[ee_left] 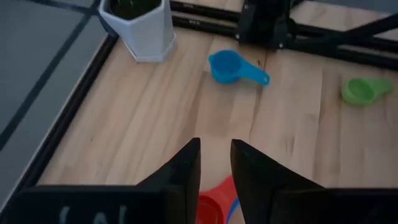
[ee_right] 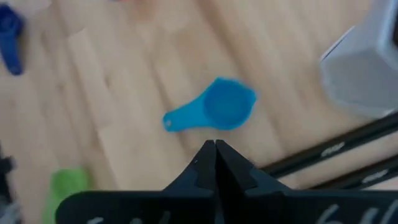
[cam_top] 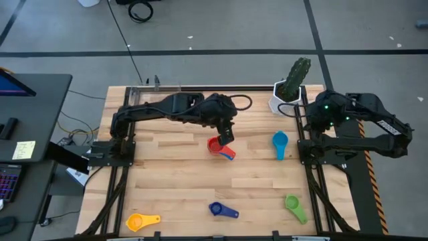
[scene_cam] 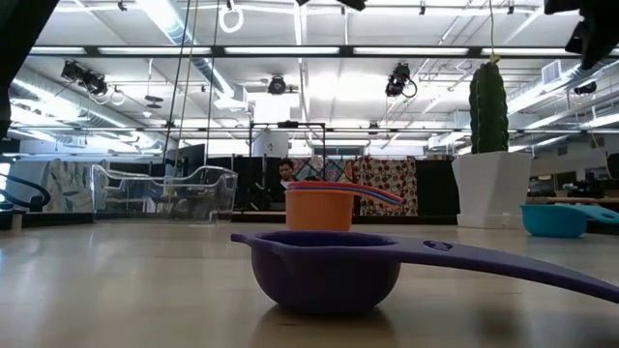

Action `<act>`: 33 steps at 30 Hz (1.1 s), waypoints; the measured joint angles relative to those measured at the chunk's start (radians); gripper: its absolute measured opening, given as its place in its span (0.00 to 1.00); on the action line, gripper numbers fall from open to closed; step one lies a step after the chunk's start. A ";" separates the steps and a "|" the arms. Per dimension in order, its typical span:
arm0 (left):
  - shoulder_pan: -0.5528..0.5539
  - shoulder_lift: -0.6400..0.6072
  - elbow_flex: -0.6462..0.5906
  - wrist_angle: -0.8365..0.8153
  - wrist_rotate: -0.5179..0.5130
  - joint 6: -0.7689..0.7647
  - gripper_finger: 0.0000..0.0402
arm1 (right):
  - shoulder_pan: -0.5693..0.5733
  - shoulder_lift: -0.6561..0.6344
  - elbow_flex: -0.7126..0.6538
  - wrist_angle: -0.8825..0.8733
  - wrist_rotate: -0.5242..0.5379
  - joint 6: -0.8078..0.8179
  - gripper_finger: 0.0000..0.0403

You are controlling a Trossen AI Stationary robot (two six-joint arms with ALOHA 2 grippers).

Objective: Nest measuring cups in basket
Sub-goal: Stack the light blue nest measuring cup on top of the red nest measuring cup

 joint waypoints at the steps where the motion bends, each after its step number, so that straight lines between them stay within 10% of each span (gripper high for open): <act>1: -0.002 0.000 0.011 0.001 -0.007 0.000 0.23 | 0.000 0.005 -0.002 0.002 -0.019 0.023 0.02; 9: -0.014 -0.015 0.051 -0.050 -0.092 0.057 0.23 | 0.000 0.052 -0.043 0.031 -0.127 0.035 0.13; 21: -0.014 -0.059 0.050 -0.197 -0.101 0.026 0.23 | 0.000 0.165 -0.210 0.296 -0.020 0.231 0.34; 33: -0.014 -0.093 0.051 -0.240 -0.101 0.029 0.23 | 0.001 0.402 -0.258 0.402 -0.016 0.466 0.35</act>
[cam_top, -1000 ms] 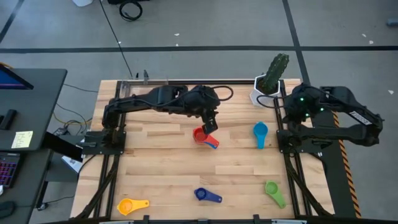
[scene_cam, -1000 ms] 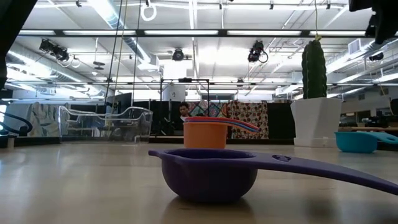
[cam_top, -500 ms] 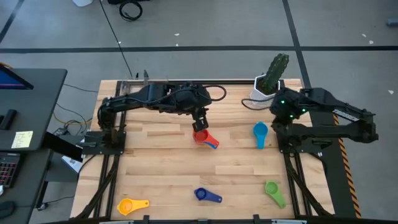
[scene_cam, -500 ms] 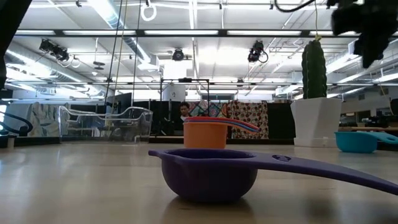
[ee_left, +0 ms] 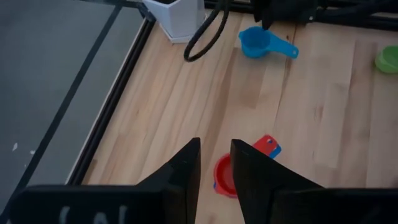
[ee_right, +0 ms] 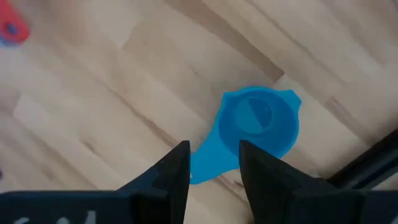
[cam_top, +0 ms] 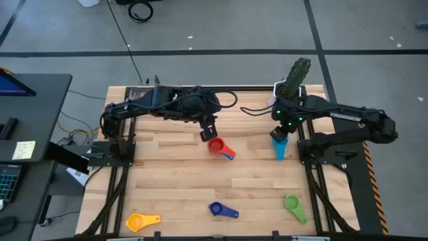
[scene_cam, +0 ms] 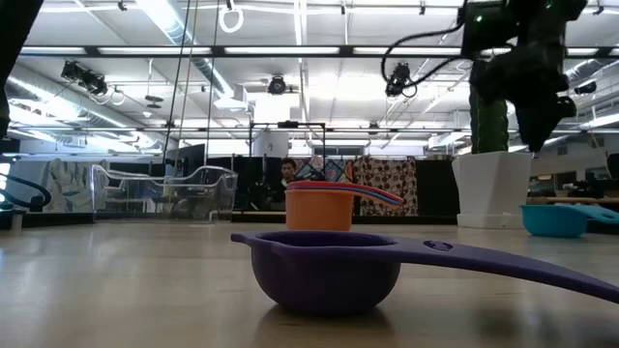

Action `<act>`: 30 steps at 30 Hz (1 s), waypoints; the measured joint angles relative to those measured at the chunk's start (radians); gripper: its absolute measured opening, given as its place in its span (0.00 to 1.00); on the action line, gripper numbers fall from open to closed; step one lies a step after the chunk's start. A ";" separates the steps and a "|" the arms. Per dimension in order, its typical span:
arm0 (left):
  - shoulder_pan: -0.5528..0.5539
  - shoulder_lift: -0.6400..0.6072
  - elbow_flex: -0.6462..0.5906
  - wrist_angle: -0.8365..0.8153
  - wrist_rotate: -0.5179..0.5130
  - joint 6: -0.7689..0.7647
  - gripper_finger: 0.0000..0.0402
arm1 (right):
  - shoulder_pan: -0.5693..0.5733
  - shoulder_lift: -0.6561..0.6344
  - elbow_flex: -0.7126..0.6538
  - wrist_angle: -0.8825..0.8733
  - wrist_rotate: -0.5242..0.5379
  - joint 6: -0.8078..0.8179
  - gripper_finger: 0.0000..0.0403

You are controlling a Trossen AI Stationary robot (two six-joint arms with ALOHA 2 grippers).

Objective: Nest measuring cups in basket
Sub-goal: Stack the light blue nest measuring cup on top of the red nest measuring cup

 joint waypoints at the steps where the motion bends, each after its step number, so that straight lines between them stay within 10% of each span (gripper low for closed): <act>1: 0.000 -0.002 0.000 -0.001 0.000 0.005 0.23 | 0.000 0.021 0.000 0.012 0.003 0.031 0.35; 30: 0.000 -0.019 0.000 -0.041 0.000 0.023 0.23 | 0.079 0.428 -0.035 0.122 0.067 0.137 0.35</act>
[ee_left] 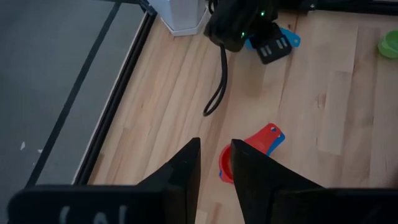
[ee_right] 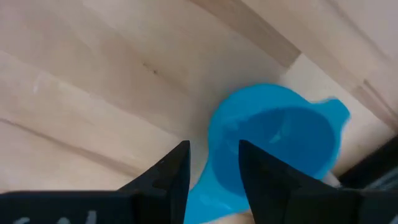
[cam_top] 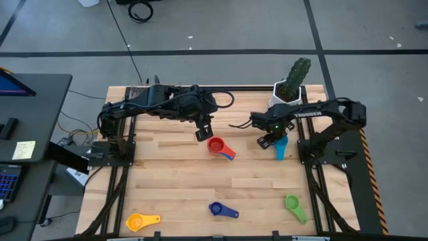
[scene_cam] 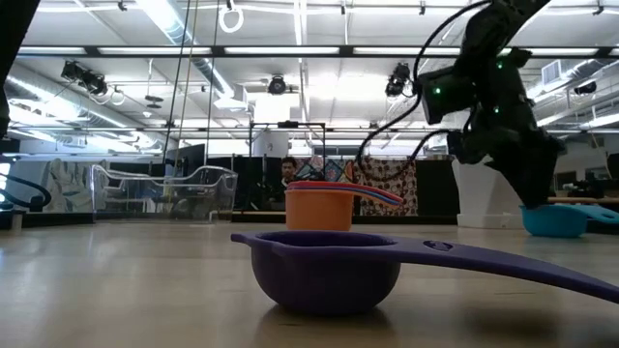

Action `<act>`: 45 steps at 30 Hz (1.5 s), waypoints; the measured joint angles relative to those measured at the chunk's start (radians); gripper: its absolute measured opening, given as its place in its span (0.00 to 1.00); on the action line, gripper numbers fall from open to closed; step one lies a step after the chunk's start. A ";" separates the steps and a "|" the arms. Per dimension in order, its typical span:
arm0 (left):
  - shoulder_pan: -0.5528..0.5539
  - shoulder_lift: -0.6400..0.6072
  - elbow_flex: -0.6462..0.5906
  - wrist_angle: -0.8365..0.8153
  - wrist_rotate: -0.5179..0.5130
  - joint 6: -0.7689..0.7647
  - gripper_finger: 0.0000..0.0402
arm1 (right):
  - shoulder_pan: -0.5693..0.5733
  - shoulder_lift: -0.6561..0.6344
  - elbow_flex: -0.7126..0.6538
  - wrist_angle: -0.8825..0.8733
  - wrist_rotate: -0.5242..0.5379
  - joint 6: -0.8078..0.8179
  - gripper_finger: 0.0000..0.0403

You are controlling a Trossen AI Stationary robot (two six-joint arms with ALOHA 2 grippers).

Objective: Nest measuring cups in basket
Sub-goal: Stack the light blue nest measuring cup on top of the red nest measuring cup

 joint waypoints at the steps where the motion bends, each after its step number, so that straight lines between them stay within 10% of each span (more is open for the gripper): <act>1: 0.000 0.000 0.000 0.000 0.000 0.000 0.23 | 0.000 0.009 -0.005 0.015 0.000 -0.001 0.35; 26: 0.000 0.000 0.000 0.001 -0.003 0.000 0.23 | 0.013 0.082 -0.006 0.097 0.123 -0.271 0.05; 45: 0.002 -0.145 0.000 -0.134 -0.164 -0.110 0.23 | 0.129 0.092 0.653 -0.177 0.042 -0.387 0.05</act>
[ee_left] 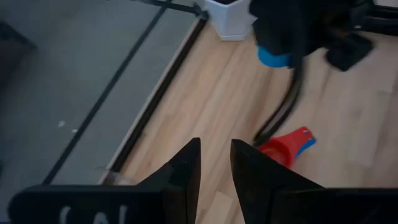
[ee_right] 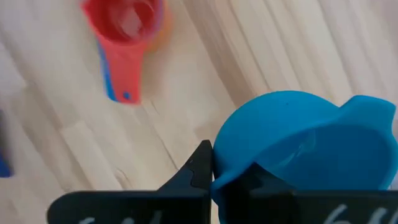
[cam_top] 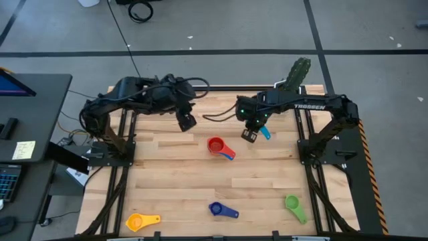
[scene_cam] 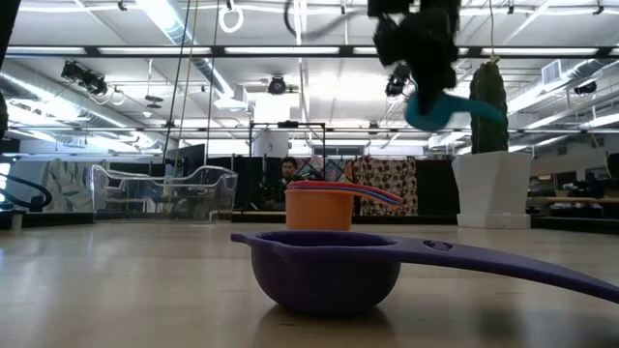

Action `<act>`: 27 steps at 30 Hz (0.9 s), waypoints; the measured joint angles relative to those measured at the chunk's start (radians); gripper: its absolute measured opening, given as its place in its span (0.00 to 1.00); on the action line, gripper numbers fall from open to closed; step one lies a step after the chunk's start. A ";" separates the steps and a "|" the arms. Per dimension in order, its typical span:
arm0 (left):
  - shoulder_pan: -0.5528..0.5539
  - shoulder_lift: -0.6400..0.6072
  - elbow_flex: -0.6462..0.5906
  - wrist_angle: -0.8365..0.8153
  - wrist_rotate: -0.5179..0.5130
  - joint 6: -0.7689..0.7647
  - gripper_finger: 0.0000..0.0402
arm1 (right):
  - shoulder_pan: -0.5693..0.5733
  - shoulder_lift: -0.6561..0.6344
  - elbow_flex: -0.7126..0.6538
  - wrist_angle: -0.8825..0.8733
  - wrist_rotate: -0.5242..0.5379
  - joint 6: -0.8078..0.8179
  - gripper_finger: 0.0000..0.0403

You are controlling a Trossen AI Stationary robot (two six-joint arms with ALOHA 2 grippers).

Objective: Nest measuring cups in basket
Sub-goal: Stack the light blue nest measuring cup on top of the red nest measuring cup

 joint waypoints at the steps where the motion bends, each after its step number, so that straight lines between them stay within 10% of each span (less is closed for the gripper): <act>1: 0.000 -0.007 0.000 -0.022 -0.019 -0.005 0.23 | 0.004 0.007 0.031 -0.009 -0.001 -0.007 0.05; 27: 0.000 -0.080 0.000 -0.071 -0.064 -0.048 0.23 | 0.148 0.535 0.608 -0.083 -0.072 -0.149 0.05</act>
